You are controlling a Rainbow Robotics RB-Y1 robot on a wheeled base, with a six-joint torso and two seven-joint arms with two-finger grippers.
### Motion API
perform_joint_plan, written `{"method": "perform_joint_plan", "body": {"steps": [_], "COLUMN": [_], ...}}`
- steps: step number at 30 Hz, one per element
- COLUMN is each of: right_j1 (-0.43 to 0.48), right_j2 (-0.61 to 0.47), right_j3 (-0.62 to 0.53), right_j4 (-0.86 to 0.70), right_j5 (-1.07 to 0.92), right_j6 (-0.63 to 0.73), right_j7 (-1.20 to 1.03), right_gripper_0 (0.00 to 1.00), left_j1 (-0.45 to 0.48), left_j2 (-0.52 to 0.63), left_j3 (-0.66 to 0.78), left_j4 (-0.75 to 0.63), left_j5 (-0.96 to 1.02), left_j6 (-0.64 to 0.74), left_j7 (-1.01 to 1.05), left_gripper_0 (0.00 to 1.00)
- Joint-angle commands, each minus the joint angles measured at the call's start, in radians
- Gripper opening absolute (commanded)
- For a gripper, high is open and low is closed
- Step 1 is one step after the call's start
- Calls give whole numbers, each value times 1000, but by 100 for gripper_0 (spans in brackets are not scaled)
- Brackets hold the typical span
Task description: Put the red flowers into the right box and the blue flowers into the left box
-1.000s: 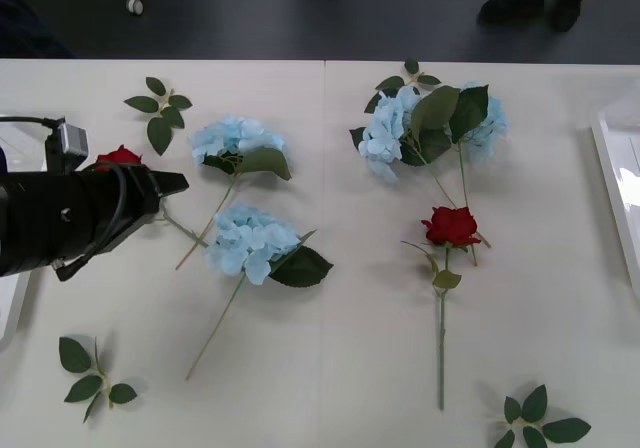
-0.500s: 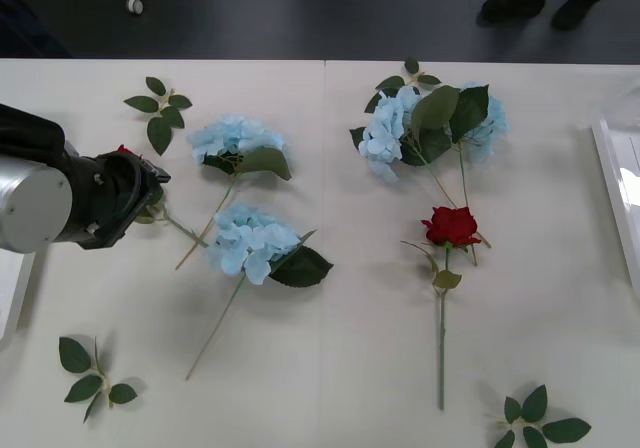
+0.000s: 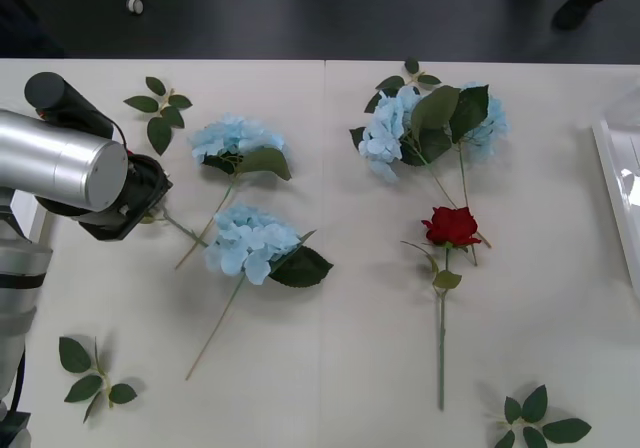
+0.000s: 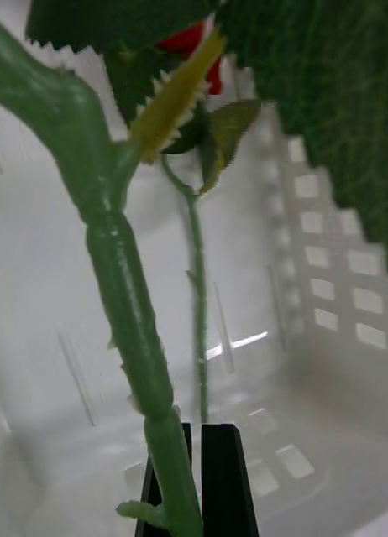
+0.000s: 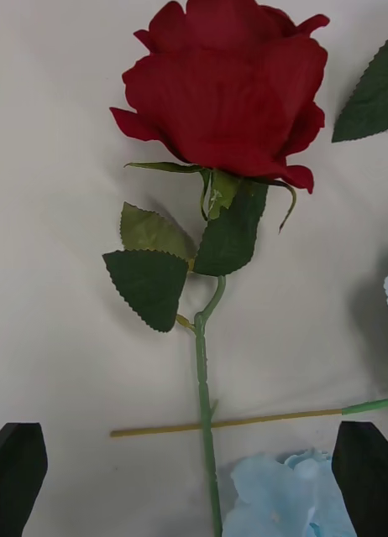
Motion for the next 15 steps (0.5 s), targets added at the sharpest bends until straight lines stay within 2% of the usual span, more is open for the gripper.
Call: {"method": "perform_joint_plan", "body": {"steps": [1,11,12,13,14,15], "right_j1": [4,22,22,24,24,24], "right_j2": [-21,-18,-16,-16,-16,-18], "right_j3": [-1,-1,-1,-1,-1,-1], "right_j4": [52,70,69,67,67,67], "right_j5": [28,35,32,30,30,30], "right_j6": [8,-6,-11,-21,-27,-35], "right_j7": [-8,7,7,1,1,4], "right_gripper_0": [0,0,8,41,58,81], "left_j1": [-56,-94,-96,-99,-100,-102], "left_j2": [-18,-89,-91,-91,-91,-91], "left_j3": [-16,-16,-14,-16,-16,-19], "left_j4": [58,182,193,210,216,230], "left_j5": [-20,-81,-81,-81,-81,-81], "left_j6": [3,-43,-49,-57,-61,-70], "left_j7": [23,22,22,22,20,19], "left_gripper_0": [100,100,100,100,100,100]}}
